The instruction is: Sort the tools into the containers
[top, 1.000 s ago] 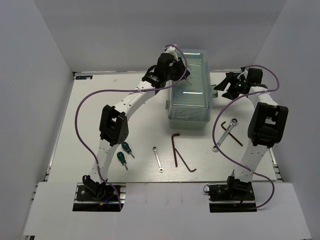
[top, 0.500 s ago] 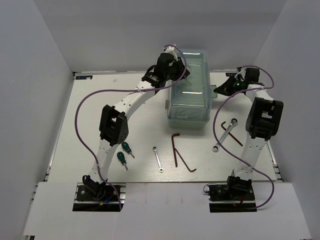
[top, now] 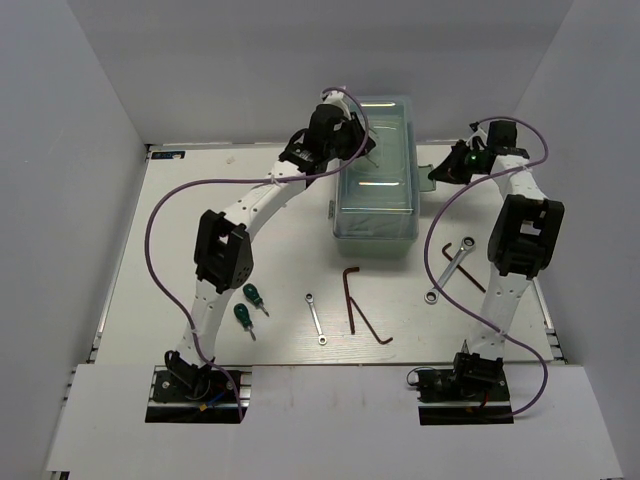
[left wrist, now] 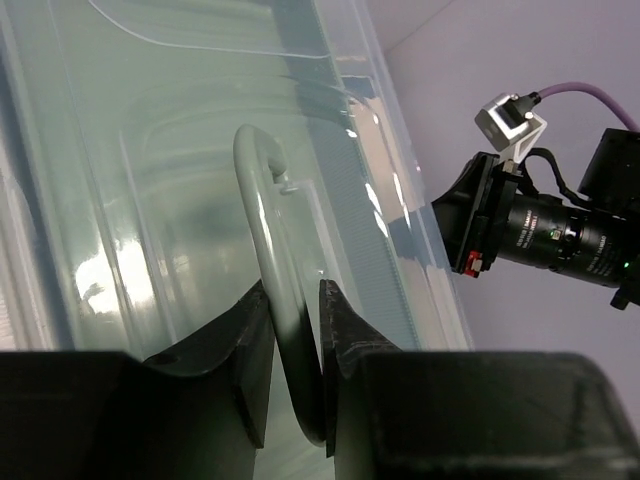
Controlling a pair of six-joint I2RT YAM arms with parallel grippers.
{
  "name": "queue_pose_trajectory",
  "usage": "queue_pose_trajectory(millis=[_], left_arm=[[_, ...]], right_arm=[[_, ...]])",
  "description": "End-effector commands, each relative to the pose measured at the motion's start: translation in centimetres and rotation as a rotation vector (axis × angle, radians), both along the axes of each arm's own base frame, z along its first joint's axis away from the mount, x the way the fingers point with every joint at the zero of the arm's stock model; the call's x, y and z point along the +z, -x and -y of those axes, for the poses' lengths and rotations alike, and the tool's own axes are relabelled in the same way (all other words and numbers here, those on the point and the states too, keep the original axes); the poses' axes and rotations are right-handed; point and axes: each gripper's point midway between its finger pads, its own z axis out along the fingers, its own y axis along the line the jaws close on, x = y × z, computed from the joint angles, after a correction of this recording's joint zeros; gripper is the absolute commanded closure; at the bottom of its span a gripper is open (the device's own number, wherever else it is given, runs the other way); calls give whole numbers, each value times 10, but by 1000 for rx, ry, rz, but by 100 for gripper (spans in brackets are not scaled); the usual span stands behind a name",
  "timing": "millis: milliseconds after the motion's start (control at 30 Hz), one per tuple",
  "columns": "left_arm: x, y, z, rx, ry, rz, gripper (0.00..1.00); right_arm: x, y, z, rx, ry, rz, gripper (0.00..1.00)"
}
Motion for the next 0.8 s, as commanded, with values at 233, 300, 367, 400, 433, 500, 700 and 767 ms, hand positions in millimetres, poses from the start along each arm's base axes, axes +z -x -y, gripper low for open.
queue_pose_trajectory(millis=[233, 300, 367, 400, 433, 500, 700, 767], left_arm=[[115, 16, -75, 106, -3, 170, 100], [111, 12, -83, 127, -15, 158, 100], [110, 11, -91, 132, -39, 156, 100], [117, 14, -92, 133, -32, 166, 100], [109, 14, -94, 141, -47, 148, 100], [117, 16, -106, 155, -66, 167, 100], [99, 16, -143, 222, -197, 151, 100], [97, 17, -160, 266, -244, 156, 100]], right_arm=[[29, -35, 38, -65, 130, 153, 100], [27, -35, 39, -63, 135, 150, 100], [29, -36, 39, -66, 135, 155, 100], [27, -36, 38, -66, 135, 150, 100], [28, -36, 39, -67, 138, 151, 100], [31, -37, 40, -67, 144, 158, 100], [36, -35, 43, -59, 170, 170, 100], [37, -34, 45, -60, 179, 169, 100]])
